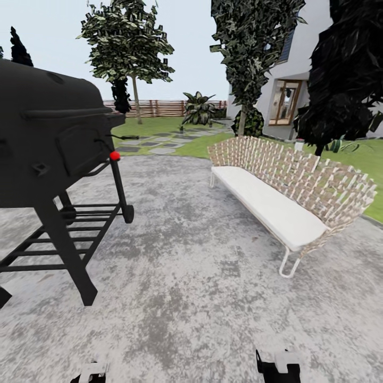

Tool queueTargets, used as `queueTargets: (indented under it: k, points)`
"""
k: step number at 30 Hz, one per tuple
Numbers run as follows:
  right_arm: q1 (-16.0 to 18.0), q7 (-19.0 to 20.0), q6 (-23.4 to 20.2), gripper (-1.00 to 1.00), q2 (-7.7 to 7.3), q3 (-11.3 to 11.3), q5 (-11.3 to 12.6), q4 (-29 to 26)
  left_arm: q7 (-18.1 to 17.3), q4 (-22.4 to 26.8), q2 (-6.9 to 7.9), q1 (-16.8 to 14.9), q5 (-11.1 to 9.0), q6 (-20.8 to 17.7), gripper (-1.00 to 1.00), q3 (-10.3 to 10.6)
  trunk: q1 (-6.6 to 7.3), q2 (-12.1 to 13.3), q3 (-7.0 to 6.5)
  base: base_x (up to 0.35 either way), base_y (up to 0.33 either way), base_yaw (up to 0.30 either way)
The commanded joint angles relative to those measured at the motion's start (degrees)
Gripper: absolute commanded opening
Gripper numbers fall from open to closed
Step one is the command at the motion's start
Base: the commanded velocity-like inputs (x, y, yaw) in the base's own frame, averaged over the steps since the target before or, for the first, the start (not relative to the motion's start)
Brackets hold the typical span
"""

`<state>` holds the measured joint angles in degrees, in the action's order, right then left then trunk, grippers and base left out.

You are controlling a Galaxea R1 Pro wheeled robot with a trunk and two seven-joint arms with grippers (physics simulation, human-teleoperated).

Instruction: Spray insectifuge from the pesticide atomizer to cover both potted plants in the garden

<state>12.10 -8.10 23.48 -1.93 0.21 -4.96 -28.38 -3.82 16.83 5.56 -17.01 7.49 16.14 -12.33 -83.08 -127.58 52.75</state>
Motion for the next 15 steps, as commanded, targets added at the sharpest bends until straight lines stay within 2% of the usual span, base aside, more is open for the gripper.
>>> queueTargets:
  k: [1, 15]
  points:
    - [0.0, -0.4, 0.1, 1.0, 0.0, 0.0, -0.5, 0.0, -0.3, 0.0, -0.03, 0.0, 0.6, 0.2, -1.0, -0.5, -0.02, 0.0, 0.04, 0.34, 0.0, 0.02]
    - [0.0, -0.4, 0.1, 1.0, -0.34, -0.2, -0.6, -0.4, -0.3, 0.0, -0.03, 0.0, 0.6, 0.2, -1.0, -0.5, -0.02, 0.0, 0.03, 0.34, 0.0, 0.002]
